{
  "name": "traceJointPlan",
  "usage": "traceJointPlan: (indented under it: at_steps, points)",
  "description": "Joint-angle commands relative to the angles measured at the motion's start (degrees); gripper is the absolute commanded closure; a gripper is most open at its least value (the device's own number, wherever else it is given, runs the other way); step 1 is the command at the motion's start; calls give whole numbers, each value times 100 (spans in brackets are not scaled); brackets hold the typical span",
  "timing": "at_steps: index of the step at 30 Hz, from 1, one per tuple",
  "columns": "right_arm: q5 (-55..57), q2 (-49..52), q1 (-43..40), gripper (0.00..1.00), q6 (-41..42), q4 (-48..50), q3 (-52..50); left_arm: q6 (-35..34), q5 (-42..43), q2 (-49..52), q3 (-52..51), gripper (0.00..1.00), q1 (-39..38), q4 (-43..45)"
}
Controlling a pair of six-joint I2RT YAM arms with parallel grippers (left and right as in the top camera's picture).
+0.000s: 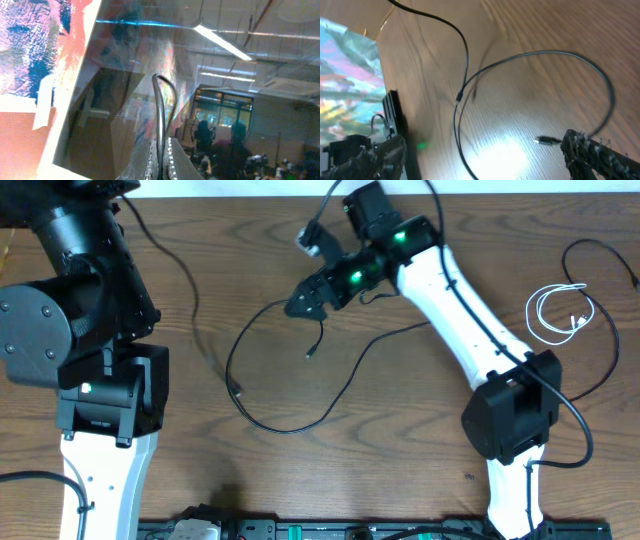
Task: Untangle cables
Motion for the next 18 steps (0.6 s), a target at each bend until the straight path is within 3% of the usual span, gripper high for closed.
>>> traceJointPlan:
  at_steps: [1,4,7,9,13,18]
  points:
    - [595,-81,380,2,337,264,-214,800,-166,-37,24,92,39,485]
    - [1027,-66,745,4,680,719,-562,1591,-595,-44,24,92,39,1207]
    - [1443,-39,1156,7,1106,1440,-1032,2273,-1189,-48,24,92,61,1392]
    - [1668,-7,1390,9,1314,1816,-1246,2337,-1637,-39,24,93,116,1366]
    - [2291,203,1875,11,1521,2371,-1425,2337,-2267,-39,24,93,168,979]
    - [2900,721,2354,16,1600,2605,-1207,2031,-2369,-39,24,93,168,-710]
